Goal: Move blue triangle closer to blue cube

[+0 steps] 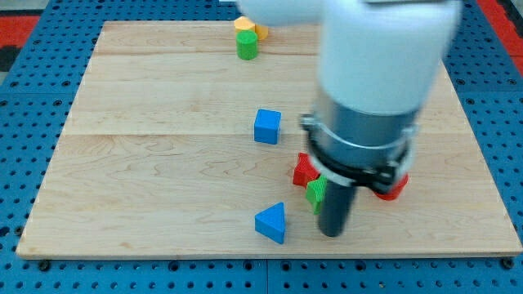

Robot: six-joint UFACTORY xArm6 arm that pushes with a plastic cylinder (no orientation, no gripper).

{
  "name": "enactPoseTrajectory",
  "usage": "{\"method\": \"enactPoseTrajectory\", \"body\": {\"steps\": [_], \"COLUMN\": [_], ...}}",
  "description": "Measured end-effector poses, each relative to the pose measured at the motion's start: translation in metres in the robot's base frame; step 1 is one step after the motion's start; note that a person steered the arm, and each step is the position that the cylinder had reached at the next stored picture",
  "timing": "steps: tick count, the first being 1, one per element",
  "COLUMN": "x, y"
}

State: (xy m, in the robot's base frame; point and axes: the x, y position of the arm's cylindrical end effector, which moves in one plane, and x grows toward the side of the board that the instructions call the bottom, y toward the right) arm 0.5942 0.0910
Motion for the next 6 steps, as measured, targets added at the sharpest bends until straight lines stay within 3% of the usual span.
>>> {"method": "enactPoseTrajectory", "body": {"steps": [1,2,3,6], "x": [0.024,0.02,-0.01,-0.095], "y": [-0.009,-0.082,-0.131,-0.117]}}
